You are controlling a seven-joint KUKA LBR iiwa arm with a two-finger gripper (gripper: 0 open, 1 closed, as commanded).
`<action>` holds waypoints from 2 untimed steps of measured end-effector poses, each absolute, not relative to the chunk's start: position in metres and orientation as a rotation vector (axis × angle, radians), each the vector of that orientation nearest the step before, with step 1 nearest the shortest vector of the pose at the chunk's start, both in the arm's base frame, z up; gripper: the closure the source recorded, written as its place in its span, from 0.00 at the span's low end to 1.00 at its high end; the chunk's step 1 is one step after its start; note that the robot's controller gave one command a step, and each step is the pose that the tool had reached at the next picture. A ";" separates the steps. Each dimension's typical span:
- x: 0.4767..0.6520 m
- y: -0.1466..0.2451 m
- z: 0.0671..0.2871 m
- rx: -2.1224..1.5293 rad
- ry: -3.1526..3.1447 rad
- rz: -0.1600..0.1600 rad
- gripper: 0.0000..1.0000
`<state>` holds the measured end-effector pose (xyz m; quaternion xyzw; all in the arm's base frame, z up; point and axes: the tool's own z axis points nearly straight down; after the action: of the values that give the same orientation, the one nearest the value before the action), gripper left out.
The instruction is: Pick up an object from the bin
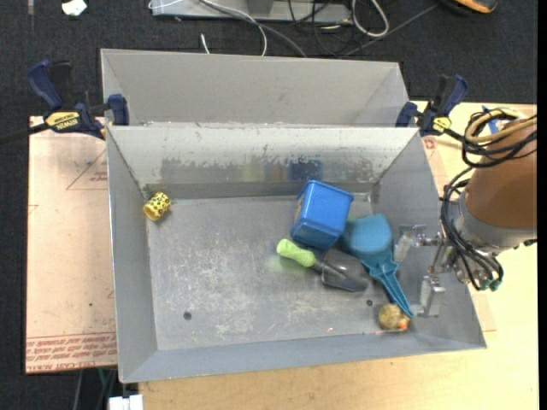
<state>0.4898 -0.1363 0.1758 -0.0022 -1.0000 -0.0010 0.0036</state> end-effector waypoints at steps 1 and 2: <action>0.492 -0.135 0.180 0.000 -3.142 0.000 0.00; 0.526 -0.083 0.086 -0.152 -3.142 -0.002 0.00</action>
Offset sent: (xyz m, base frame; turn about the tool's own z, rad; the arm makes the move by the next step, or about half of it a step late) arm 0.0394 0.0603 -0.1058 0.1041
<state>0.5259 -0.0831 0.0857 -0.0483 -0.9988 -0.0006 -0.0022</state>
